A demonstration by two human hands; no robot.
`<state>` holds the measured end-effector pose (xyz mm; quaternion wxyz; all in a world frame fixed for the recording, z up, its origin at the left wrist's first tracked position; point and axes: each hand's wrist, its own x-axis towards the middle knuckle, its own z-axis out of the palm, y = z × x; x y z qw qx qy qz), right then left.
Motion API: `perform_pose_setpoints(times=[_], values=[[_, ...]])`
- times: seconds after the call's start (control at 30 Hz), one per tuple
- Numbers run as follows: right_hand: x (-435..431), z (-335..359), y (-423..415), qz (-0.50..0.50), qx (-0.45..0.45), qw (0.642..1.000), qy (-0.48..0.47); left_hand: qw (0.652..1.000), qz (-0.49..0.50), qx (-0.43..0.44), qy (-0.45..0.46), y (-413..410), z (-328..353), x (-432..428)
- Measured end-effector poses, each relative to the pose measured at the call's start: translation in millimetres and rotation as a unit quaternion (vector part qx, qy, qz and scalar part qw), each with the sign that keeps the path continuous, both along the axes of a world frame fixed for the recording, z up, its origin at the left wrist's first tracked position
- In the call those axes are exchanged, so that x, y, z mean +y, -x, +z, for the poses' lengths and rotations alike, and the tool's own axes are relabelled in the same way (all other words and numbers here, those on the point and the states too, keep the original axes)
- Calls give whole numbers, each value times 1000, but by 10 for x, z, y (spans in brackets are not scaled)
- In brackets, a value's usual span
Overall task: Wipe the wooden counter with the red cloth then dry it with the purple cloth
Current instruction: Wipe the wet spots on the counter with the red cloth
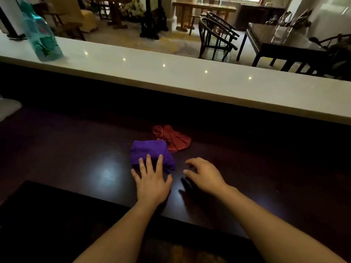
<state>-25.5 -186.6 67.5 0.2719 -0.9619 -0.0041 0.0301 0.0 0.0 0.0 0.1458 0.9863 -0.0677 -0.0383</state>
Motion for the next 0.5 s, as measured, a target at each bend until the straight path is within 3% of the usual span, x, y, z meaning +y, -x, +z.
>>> perform_pose_setpoints(times=[0.07,0.27,0.5], values=[[-22,-48,-164,-2,-13,1000,-10,999,36,20,13,-38,-93,-89],[28,-188,-899,-6,-55,998,-27,998,35,-47,-38,-57,-343,-95],[290,-393,-1650,44,-42,998,28,997,46,-51,-34,-72,-387,-104]])
